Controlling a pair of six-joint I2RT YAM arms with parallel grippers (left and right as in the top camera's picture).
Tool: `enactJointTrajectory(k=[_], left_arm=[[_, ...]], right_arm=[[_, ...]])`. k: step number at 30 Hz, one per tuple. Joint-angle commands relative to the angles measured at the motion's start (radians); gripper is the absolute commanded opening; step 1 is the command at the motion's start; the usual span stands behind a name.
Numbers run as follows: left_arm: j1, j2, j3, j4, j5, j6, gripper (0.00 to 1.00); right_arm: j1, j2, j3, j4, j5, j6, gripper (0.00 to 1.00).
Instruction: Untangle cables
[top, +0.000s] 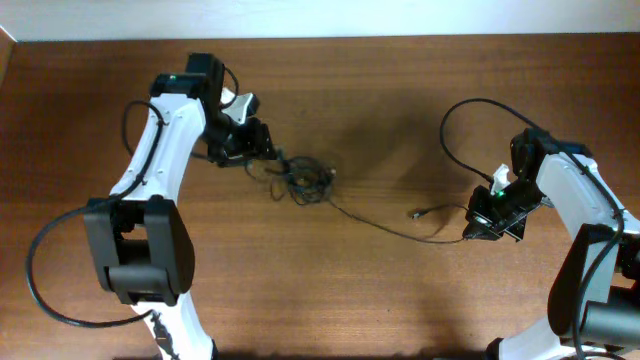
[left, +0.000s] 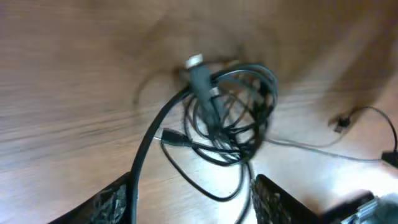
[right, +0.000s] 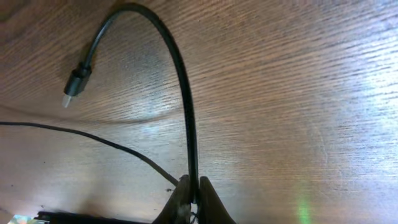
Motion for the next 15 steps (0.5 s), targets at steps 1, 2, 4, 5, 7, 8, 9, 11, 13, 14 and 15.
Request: enactJointTrajectory(k=[1,2,4,5,7,8,9,11,13,14,15], left_arm=[[-0.002,-0.045,0.176,-0.061,-0.076,-0.066,0.67],[-0.020,-0.045,0.200,-0.076,-0.109,-0.066,0.89],[-0.083,-0.043,0.204,-0.084,-0.297,-0.066,0.99],[-0.116,-0.040,0.199,-0.086,-0.373,-0.067,1.00],[-0.158,-0.037,0.188,-0.087,-0.384,-0.067,0.76],[-0.192,-0.035,0.176,-0.086,-0.381,-0.066,0.56],[-0.221,-0.035,0.163,-0.086,-0.382,-0.066,0.52],[-0.283,-0.035,0.110,-0.071,-0.382,-0.066,0.43],[-0.323,-0.035,0.049,-0.033,-0.382,-0.066,0.33],[-0.335,-0.035,0.027,-0.015,-0.382,-0.066,0.35],[-0.356,-0.035,-0.027,0.040,-0.382,-0.066,0.36]], right_arm=[[-0.006,0.003,0.006,0.014,0.013,-0.011,0.05],[-0.006,0.003,0.006,0.016,0.013,-0.011,0.05],[-0.006,0.003,0.006,0.015,0.013,-0.011,0.05],[-0.006,0.003,0.006,0.015,0.013,-0.011,0.05],[-0.006,0.003,0.006,0.015,0.013,-0.011,0.05],[-0.006,0.003,0.006,0.015,0.013,-0.011,0.06],[-0.006,0.003,0.006,0.015,0.013,-0.011,0.05],[-0.006,0.003,0.006,0.015,0.013,-0.011,0.06],[-0.006,0.003,0.006,0.015,0.013,-0.011,0.06],[-0.006,0.003,0.006,0.015,0.013,-0.011,0.06],[-0.006,0.003,0.006,0.018,0.013,-0.011,0.06]])
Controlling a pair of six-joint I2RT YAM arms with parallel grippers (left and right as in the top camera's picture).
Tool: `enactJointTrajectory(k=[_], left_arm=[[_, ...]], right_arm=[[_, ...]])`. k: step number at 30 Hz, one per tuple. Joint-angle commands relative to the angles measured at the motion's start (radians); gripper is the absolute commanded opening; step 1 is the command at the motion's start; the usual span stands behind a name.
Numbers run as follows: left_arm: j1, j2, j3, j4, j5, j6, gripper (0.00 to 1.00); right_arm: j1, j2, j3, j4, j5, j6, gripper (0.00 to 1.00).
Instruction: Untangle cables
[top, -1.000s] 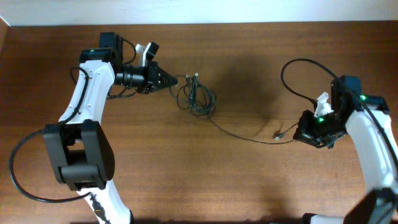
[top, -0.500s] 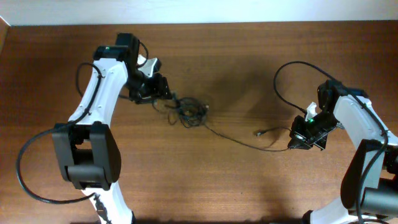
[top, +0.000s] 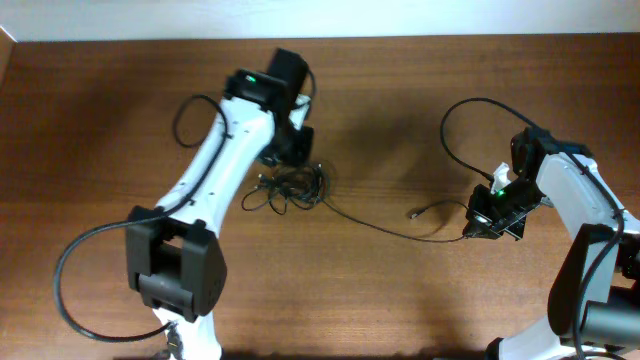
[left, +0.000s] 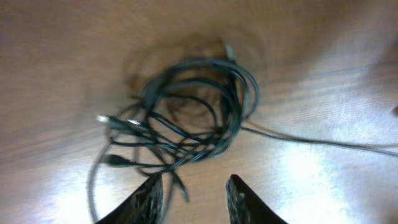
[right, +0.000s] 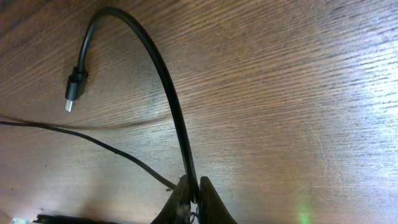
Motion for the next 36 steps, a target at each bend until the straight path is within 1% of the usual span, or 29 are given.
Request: enactJointTrajectory(k=[1,3,5,6,8,9,10,11,13,14,16,17,19,20,21,24,25,26,27,28,29,30,31,32,33,35,36], left_arm=[[-0.042,-0.007,-0.107,0.093,-0.014,-0.002,0.36],[-0.058,-0.006,-0.178,0.190,-0.014,-0.002,0.36],[-0.064,-0.006,-0.236,0.278,-0.014,-0.002,0.40],[-0.065,-0.006,-0.262,0.316,-0.014,-0.002,0.39],[-0.065,-0.006,-0.310,0.373,-0.014,-0.002,0.29],[-0.065,-0.006,-0.330,0.391,-0.014,-0.002,0.27],[-0.065,-0.006,-0.346,0.403,-0.014,-0.002,0.22],[-0.065,-0.006,-0.360,0.417,-0.014,-0.002,0.19],[-0.065,-0.006,-0.369,0.426,-0.014,-0.002,0.17],[-0.065,-0.006,-0.368,0.426,-0.014,-0.002,0.18],[-0.059,-0.006,-0.367,0.445,-0.014,-0.002,0.25],[-0.059,-0.006,-0.367,0.457,-0.012,-0.002,0.26],[-0.060,-0.006,-0.368,0.467,0.029,-0.002,0.33],[-0.060,-0.006,-0.370,0.466,0.047,-0.002,0.36],[-0.064,-0.006,-0.382,0.468,0.061,-0.002,0.37],[-0.064,-0.006,-0.426,0.503,0.061,-0.002,0.35],[-0.064,-0.006,-0.441,0.522,0.060,-0.002,0.33],[-0.064,-0.006,-0.452,0.538,0.061,-0.002,0.18],[-0.064,-0.006,-0.452,0.539,0.061,-0.002,0.08],[-0.064,-0.006,-0.451,0.541,0.061,-0.002,0.03],[-0.061,-0.006,-0.444,0.541,0.061,-0.002,0.00],[-0.058,-0.006,-0.436,0.540,0.061,-0.002,0.00],[-0.055,-0.006,-0.414,0.525,0.061,-0.002,0.00],[-0.052,-0.007,-0.395,0.510,0.061,-0.002,0.00],[-0.047,-0.014,-0.359,0.479,0.070,-0.002,0.00],[-0.040,-0.027,-0.320,0.449,0.111,-0.001,0.00],[-0.035,-0.039,-0.297,0.437,0.162,0.002,0.00]], right_arm=[[-0.006,0.003,0.006,0.003,0.013,-0.010,0.06],[-0.006,0.003,0.006,0.003,0.013,-0.010,0.06],[-0.006,0.003,0.006,0.003,0.013,-0.010,0.06],[-0.006,0.003,0.006,0.003,0.013,-0.010,0.06],[-0.006,0.003,0.006,0.003,0.013,-0.010,0.06],[-0.006,0.003,0.006,0.003,0.013,-0.010,0.06],[-0.006,0.003,0.006,0.004,0.013,-0.010,0.06],[-0.006,0.003,0.006,0.004,0.013,-0.010,0.06],[-0.006,0.003,0.006,0.005,0.013,-0.010,0.06],[-0.006,0.003,0.006,0.008,0.013,-0.011,0.06],[-0.006,0.003,0.006,0.038,0.023,-0.010,0.06],[-0.006,0.003,0.006,0.052,0.033,-0.010,0.06],[-0.006,0.003,0.006,0.073,0.035,-0.010,0.06],[-0.006,0.003,0.006,0.080,0.035,-0.010,0.09],[-0.006,0.003,0.006,0.084,0.035,-0.010,0.10],[-0.006,0.003,0.006,0.090,0.035,-0.010,0.11],[-0.006,0.003,0.006,0.090,0.035,-0.010,0.11],[-0.006,0.003,0.006,0.090,0.035,-0.010,0.11],[-0.006,0.003,0.006,0.090,0.031,-0.010,0.26],[-0.006,0.003,0.006,0.092,0.013,-0.010,0.46],[-0.006,0.003,0.006,0.102,-0.063,-0.010,0.78],[-0.006,0.003,0.010,0.105,-0.116,-0.011,0.82],[-0.005,0.003,0.016,0.092,-0.150,-0.015,0.82],[-0.005,0.003,0.018,0.080,-0.207,-0.056,0.82],[-0.005,0.003,0.018,0.057,-0.316,-0.137,0.83],[-0.005,0.003,0.018,0.027,-0.407,-0.199,0.84],[-0.005,0.003,0.018,0.021,-0.436,-0.214,0.84]])
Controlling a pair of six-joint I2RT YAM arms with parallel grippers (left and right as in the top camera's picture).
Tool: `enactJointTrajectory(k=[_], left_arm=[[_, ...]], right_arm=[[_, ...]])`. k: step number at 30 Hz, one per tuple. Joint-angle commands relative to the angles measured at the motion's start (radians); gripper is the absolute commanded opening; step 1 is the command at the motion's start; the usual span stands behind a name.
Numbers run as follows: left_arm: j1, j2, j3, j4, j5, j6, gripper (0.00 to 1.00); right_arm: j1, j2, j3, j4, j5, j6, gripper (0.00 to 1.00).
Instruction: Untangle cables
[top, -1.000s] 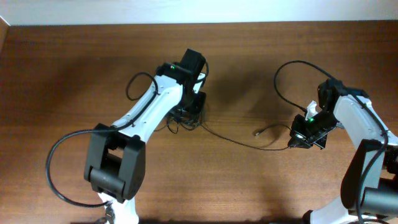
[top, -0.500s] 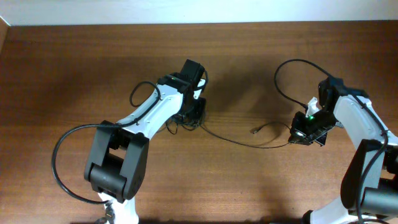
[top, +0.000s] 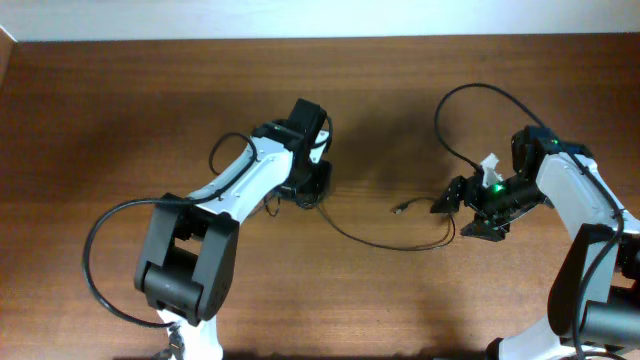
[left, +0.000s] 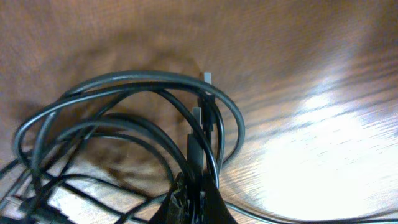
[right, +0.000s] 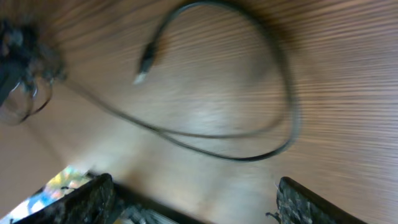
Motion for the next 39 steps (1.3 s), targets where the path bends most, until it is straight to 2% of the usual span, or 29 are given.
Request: enactJointTrajectory(k=[1,2,4,8,11,14,15,16,17,18,21,25,28,36,38,39], left_arm=[[0.023,-0.053,0.094,-0.021,0.153,0.006,0.00],[0.034,-0.066,0.105,-0.020,0.202,0.005,0.00],[0.067,-0.085,0.122,-0.019,0.322,0.005,0.00],[0.183,-0.094,0.126,-0.031,0.612,0.006,0.00],[0.259,-0.094,0.126,-0.072,0.703,0.006,0.00],[0.297,-0.094,0.126,-0.139,0.716,-0.007,0.00],[0.309,-0.094,0.126,-0.169,0.722,-0.046,0.00],[0.321,-0.094,0.126,-0.188,0.733,-0.069,0.00],[0.336,-0.094,0.126,-0.200,0.753,-0.069,0.00],[0.341,-0.094,0.126,-0.205,0.765,-0.069,0.00],[0.352,-0.094,0.126,-0.249,0.871,-0.069,0.00],[0.352,-0.094,0.126,-0.254,1.032,-0.069,0.00],[0.351,-0.094,0.126,-0.257,1.116,-0.069,0.00],[0.351,-0.094,0.126,-0.305,1.123,-0.085,0.00],[0.351,-0.094,0.126,-0.305,1.123,-0.085,0.00],[0.351,-0.094,0.126,-0.305,1.123,-0.085,0.00]], right_arm=[[-0.005,0.003,0.018,-0.010,-0.161,-0.097,0.84],[0.000,0.003,0.018,-0.005,-0.161,-0.097,0.83],[0.016,0.003,0.018,-0.003,-0.164,-0.080,0.77],[0.064,0.003,0.016,0.037,-0.166,0.080,0.67],[0.125,0.003,0.016,0.083,-0.210,0.111,0.63],[0.208,0.003,0.016,0.162,-0.268,0.111,0.52],[0.241,0.003,0.016,0.194,-0.260,0.110,0.52],[0.275,0.003,0.016,0.227,-0.258,0.111,0.60],[0.305,0.003,0.016,0.254,-0.264,0.111,0.77],[0.320,0.003,0.017,0.265,-0.266,0.111,0.82],[0.375,0.003,0.016,0.308,-0.265,0.098,0.78],[0.467,0.003,0.016,0.356,-0.260,-0.034,0.67],[0.546,0.003,0.016,0.451,-0.169,-0.034,0.67],[0.604,0.003,0.016,0.492,0.125,-0.034,0.68],[0.604,0.003,0.016,0.498,0.133,-0.036,0.82],[0.605,0.003,0.016,0.498,0.128,-0.054,0.82]])
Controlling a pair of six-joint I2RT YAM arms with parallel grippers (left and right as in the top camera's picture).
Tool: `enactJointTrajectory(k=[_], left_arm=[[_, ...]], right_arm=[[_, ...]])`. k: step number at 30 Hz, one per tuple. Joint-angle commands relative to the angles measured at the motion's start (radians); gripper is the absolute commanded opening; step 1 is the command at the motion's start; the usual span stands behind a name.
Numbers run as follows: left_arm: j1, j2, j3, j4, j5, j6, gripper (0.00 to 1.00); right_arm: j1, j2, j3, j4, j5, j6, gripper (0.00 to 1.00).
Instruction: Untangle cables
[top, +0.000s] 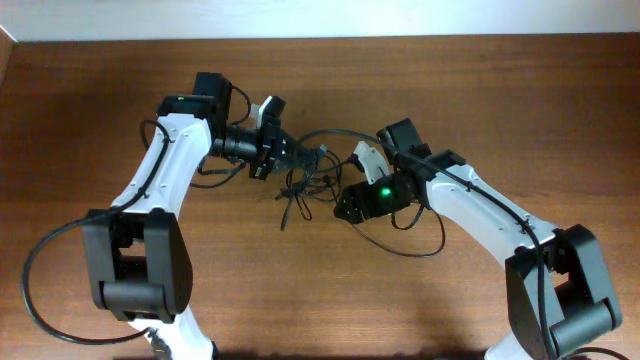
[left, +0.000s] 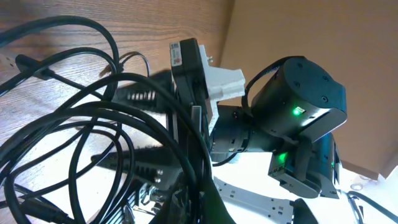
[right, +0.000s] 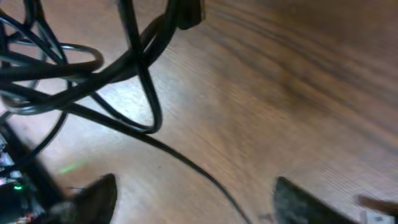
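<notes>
A tangle of black cables (top: 305, 175) hangs at mid-table, held off the wood by my left gripper (top: 278, 152), which is shut on several strands (left: 200, 202). The loops (left: 74, 124) spread out in front of it. My right gripper (top: 345, 210) sits just right of the tangle and stands open (right: 196, 199). A thin cable (right: 205, 177) runs across the wood between its fingers without being gripped. The tangle's loops (right: 74, 68) show at the upper left of the right wrist view. A thin cable loop (top: 410, 245) trails under the right arm.
The brown wooden table (top: 520, 100) carries both arms. The right arm's forearm (top: 480, 215) crosses the right half of the table. The left arm (top: 165, 170) arches over the left side. The wall edge runs along the back.
My left gripper, still shut on the tangle, has drawn back to the left and lifted it. The open right gripper has come from the right side of the table to the tangle.
At first my left gripper was open beside the tangle and the right was shut on a black cable far right. Then the left hovered open over the tangle. Later it was shut on the tangle and the right had let go. Now both meet at mid-table.
</notes>
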Motion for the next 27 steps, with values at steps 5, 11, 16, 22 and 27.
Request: enactJointTrajectory(k=[5,11,16,22,27], left_arm=[[0.002,-0.034,0.015,-0.002,0.034,-0.003,0.00],[0.002,-0.034,0.015,-0.002,0.099,-0.003,0.00],[0.002,-0.034,0.015,-0.002,0.105,-0.003,0.00],[0.002,-0.034,0.015,-0.002,0.103,-0.003,0.00],[0.002,-0.034,0.015,0.000,0.100,-0.003,0.00]], right_arm=[[0.055,0.003,0.011,0.009,0.042,-0.110,0.82],[0.070,0.003,0.011,0.066,0.058,-0.110,0.72],[0.070,0.006,0.011,0.080,0.121,-0.113,0.58],[0.070,0.006,0.011,0.068,0.121,-0.101,0.04],[0.028,0.006,0.011,0.033,0.121,-0.101,0.04]])
